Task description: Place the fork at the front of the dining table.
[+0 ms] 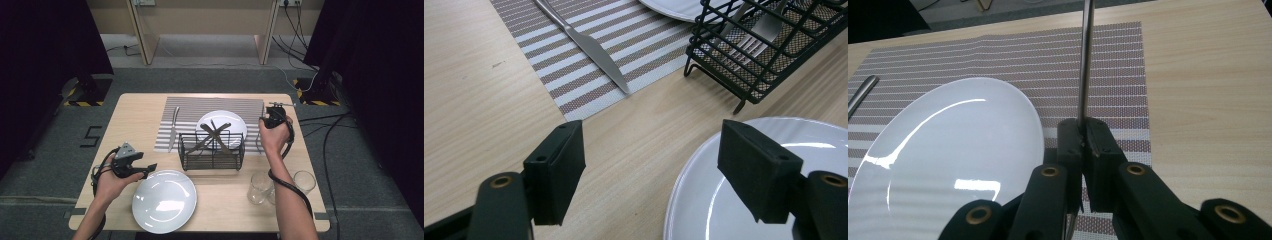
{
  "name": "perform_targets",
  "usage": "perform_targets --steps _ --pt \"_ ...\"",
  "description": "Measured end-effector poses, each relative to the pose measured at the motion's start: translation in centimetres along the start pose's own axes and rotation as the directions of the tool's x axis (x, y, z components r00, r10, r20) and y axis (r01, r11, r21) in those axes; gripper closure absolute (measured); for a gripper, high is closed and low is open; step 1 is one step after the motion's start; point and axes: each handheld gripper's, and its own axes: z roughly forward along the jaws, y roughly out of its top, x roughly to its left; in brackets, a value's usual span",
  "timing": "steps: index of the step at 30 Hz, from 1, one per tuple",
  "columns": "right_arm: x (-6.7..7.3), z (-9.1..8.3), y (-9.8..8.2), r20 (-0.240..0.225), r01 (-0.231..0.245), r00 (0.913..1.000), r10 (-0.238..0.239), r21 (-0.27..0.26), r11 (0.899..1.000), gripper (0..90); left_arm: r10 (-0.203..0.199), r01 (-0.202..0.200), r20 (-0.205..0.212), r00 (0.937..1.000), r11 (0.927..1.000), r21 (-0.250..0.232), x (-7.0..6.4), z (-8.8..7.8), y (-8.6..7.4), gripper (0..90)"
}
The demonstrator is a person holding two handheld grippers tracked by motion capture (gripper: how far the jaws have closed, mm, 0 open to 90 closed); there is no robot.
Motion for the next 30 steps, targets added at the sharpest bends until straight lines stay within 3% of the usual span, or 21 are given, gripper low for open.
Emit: perform_targets --steps 22,30 --pt "-0.16 0.67 0.23 -0.009 -0.025 0.9996 0.025 0.02 1.0 86.6 0.001 -0.001 -0.002 1.0 1.0 0.001 0.12 -0.05 0.01 26.6" --pt "-0.49 -0.12 0.23 -0.03 -0.034 0.9989 0.035 0.019 0.999 87.4 -0.004 0.004 -0.002 1.0 1.0 0.001 0.12 0.05 -0.05 26.6"
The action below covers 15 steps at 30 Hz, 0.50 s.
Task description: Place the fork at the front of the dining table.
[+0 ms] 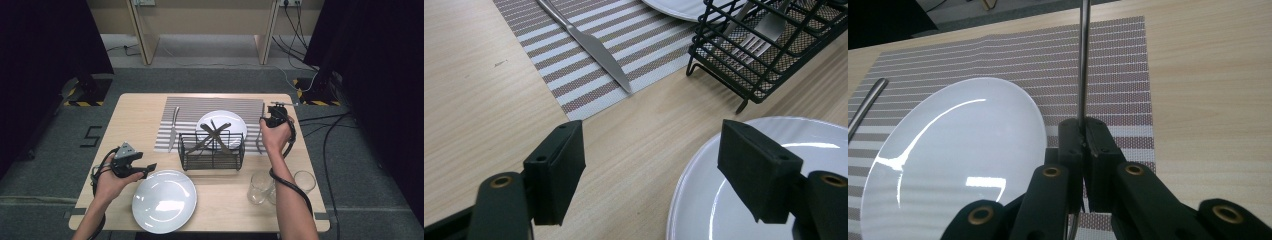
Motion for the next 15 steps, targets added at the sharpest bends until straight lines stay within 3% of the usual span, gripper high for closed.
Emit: perform_targets --steps 15 --pt "-0.87 -0.75 0.16 0.007 -0.016 0.9999 0.016 0.01 1.0 87.5 0.004 -0.004 0.004 1.0 1.0 0.009 -0.14 0.19 0.03 26.6"
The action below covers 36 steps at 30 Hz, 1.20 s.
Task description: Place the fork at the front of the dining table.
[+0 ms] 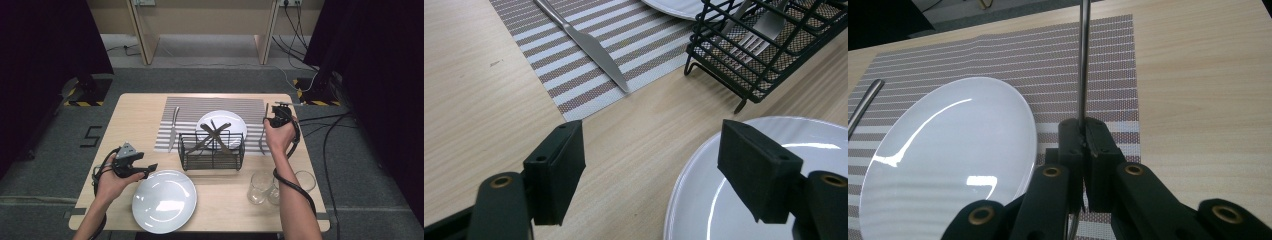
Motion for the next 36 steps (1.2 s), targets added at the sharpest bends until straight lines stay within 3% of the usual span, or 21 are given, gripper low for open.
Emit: perform_targets --steps 21,36 --pt "0.3 1.8 0.4 0.027 0.028 0.9992 -0.029 0.042 0.999 87.2 -0.004 0.004 -0.003 1.0 1.0 0.0 0.2 0.0 -0.1 26.6" --pt "0.2 3.3 0.6 0.027 0.003 0.9996 -0.005 0.08 0.997 86.9 -0.006 0.006 -0.002 1.0 1.0 0.003 0.2 0.1 -0.2 26.7"
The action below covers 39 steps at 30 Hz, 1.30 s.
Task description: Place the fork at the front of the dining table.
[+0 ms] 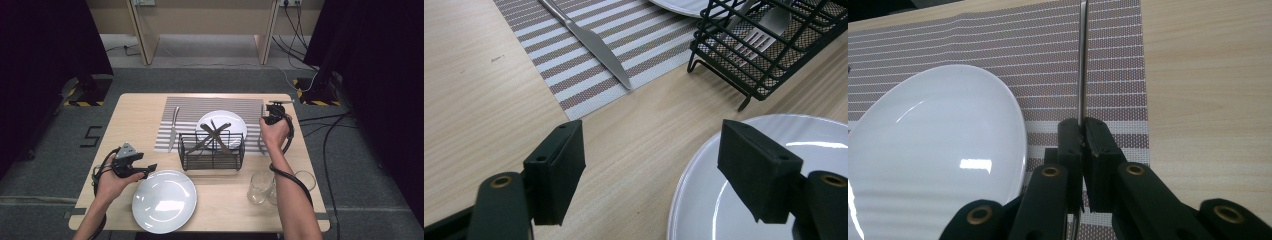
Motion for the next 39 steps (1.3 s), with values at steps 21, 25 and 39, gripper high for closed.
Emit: perform_targets --steps 21,25,39 --pt "0.0 1.2 -0.1 0.006 -0.008 0.9999 0.008 0.009 1.0 86.9 0.0 0.0 -0.001 1.0 1.0 -0.003 0.0 0.0 0.1 26.7" --pt "0.1 1.4 -0.1 0.006 -0.01 0.9999 0.009 0.013 1.0 86.9 0.0 0.0 -0.003 1.0 1.0 -0.003 0.0 0.0 0.0 26.7" --pt "-0.2 0.3 0.5 -0.001 -0.01 1.0 0.01 0.037 0.999 87.6 -0.001 0.001 -0.002 1.0 1.0 0.0 0.0 0.1 0.0 26.7"
